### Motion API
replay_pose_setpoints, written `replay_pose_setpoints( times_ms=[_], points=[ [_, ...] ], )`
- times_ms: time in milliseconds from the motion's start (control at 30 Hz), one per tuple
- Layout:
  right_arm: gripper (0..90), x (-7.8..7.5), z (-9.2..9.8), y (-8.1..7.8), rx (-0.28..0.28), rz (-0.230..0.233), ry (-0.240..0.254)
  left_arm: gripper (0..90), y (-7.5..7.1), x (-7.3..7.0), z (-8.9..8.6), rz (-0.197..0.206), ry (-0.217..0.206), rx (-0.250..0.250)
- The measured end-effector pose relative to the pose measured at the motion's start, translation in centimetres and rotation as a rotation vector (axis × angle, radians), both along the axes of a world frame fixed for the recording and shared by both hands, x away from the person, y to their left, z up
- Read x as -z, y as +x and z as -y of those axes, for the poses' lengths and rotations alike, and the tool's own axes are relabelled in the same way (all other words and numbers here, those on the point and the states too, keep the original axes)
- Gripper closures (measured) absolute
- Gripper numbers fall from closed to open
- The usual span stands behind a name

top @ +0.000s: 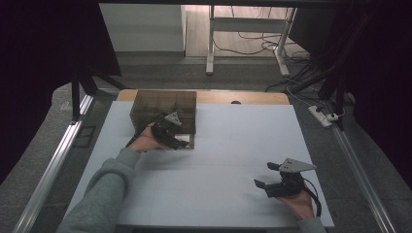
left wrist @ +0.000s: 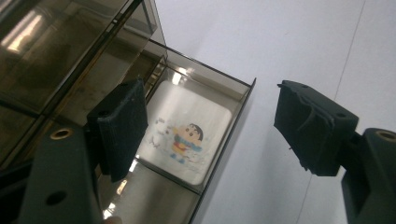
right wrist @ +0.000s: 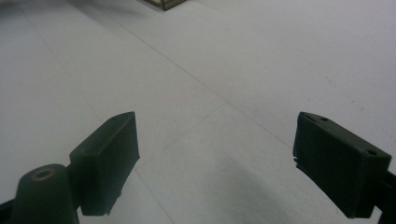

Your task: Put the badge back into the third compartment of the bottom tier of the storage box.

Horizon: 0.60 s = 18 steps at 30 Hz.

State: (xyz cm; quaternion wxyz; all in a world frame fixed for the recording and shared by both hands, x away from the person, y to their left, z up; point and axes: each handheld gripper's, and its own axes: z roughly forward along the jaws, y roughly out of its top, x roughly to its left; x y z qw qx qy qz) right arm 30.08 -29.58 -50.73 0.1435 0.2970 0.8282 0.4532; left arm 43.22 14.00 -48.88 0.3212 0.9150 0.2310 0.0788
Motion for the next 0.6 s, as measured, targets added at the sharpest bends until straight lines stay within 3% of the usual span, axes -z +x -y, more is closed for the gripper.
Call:
replay_pose_setpoints(
  times_ms=[367, 600],
  points=[
    [14.4, 0.0, 0.1, 0.0, 0.001, -0.002, 0.003, 23.7, -0.7, -0.6, 0.0, 0.005, -0.003, -0.027],
    [14.4, 0.0, 0.1, 0.0, 0.002, -0.002, 0.000, 23.9, -1.9, -1.4, -0.2, 0.022, -0.028, -0.057]
  ],
)
